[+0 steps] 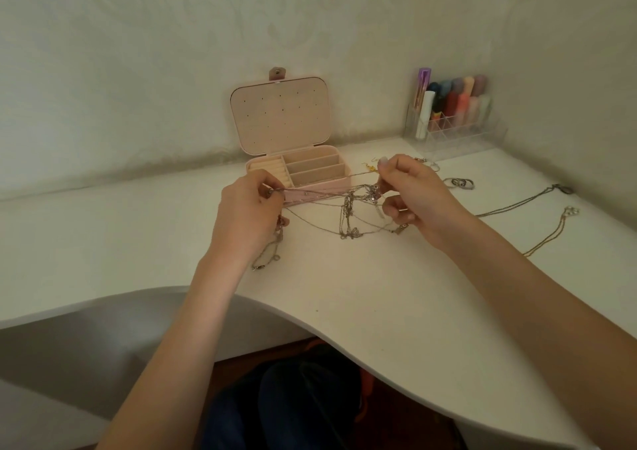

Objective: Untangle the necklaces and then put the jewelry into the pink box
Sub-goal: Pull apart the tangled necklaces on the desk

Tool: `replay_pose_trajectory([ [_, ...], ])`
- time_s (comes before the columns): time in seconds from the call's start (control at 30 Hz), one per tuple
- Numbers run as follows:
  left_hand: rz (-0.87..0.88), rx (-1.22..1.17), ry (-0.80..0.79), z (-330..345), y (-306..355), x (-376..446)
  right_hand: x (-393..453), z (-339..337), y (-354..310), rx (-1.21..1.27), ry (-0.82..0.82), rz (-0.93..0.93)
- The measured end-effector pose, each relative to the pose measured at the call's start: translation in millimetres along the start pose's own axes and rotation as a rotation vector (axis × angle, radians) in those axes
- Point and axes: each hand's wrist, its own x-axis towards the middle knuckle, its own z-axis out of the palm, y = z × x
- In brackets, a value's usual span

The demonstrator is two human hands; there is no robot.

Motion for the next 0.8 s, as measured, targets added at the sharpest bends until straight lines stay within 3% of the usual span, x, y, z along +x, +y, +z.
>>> replay_pose_trajectory([
  [0.13,0.066,0.180,0.069,2,0,2,3,-4,-5,0.360,-0.123,0.060],
  [0.37,0.090,0.250,0.098,-5,-18,10,6,-10,-5,0.322,-0.113,0.066],
  [0.57,0.071,0.138,0.081,-6,-18,10,4,-4,-1,0.528,-0.214,0.139],
  [0.8,-0.159,-0.267,-0.050,-7,-10,12,3,-9,-4,0.655,-0.314,0.153],
])
